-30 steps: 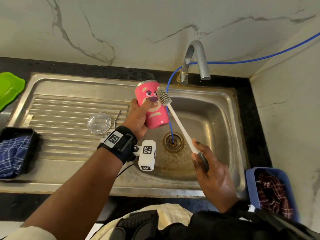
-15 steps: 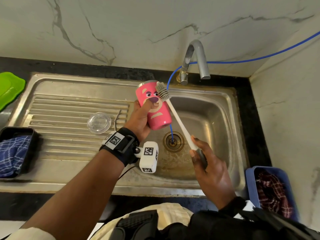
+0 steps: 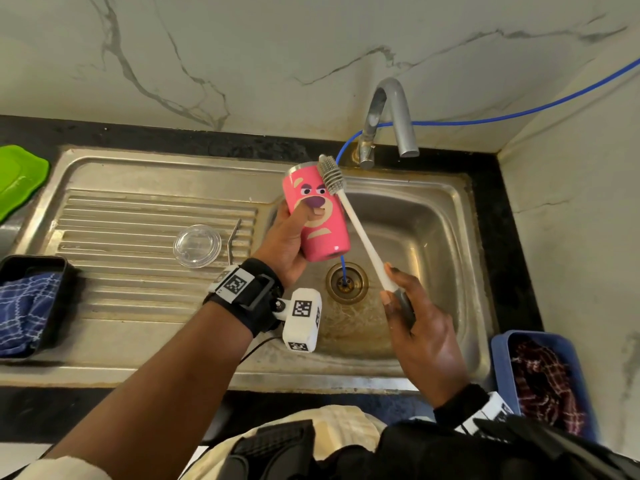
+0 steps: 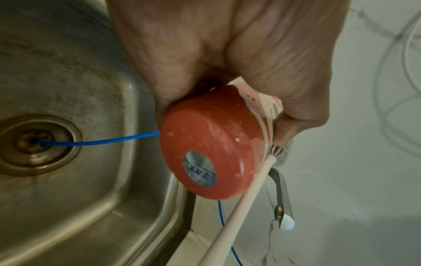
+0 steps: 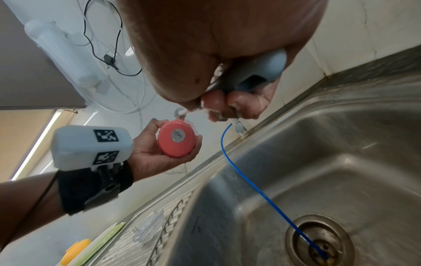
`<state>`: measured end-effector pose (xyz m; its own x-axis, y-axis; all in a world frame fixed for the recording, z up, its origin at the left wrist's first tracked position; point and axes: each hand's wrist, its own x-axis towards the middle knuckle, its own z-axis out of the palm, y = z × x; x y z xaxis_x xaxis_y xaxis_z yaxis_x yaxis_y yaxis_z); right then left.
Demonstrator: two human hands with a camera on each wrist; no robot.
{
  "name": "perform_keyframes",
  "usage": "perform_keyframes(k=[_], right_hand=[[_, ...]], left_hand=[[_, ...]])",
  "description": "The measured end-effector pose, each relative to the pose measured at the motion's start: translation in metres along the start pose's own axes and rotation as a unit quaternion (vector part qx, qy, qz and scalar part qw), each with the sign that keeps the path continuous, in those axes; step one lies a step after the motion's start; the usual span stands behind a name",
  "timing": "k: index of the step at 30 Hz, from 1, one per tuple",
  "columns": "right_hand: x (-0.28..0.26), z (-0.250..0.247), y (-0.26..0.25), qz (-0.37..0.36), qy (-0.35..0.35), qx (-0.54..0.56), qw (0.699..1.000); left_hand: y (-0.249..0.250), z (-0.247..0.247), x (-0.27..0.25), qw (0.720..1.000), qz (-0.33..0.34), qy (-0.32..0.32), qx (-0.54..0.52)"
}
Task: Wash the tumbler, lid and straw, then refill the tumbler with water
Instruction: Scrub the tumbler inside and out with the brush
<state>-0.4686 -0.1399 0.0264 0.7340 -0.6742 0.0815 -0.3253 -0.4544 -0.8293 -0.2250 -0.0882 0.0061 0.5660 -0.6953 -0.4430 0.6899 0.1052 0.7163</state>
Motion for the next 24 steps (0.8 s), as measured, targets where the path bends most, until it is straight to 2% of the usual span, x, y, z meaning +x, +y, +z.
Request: perform_keyframes(k=[4,9,12,16,24], right_hand=[[0.003,-0.001,0.001,-0.001,-0.003,0.004,1.0],[-0.015,0.002,0.002,0.005,-0.019,0.0,1.0],[-0.009,0.0,0.004,0.02,-0.011,-0.002,1.0],[0.007,0.0,0.003,0.024,0.0,-0.004,1.0],[-0.007,0.003,0.003,0.031,-0.019,0.002,0.999]], left_hand=[[0.002,0.004,0.002,1.0,0.002,-0.001,0.004],[0.009,-0.005,0.01,0.999,0.018,0.04,-0.015],[0.004,0.001,0.008,0.999,0.023,0.017,0.029],[-0.003,0.005,0.006,1.0,0.012,-0.006,0.018],[0.006,-0.004,0.011,0.999,0.012,0.041,-0.009]])
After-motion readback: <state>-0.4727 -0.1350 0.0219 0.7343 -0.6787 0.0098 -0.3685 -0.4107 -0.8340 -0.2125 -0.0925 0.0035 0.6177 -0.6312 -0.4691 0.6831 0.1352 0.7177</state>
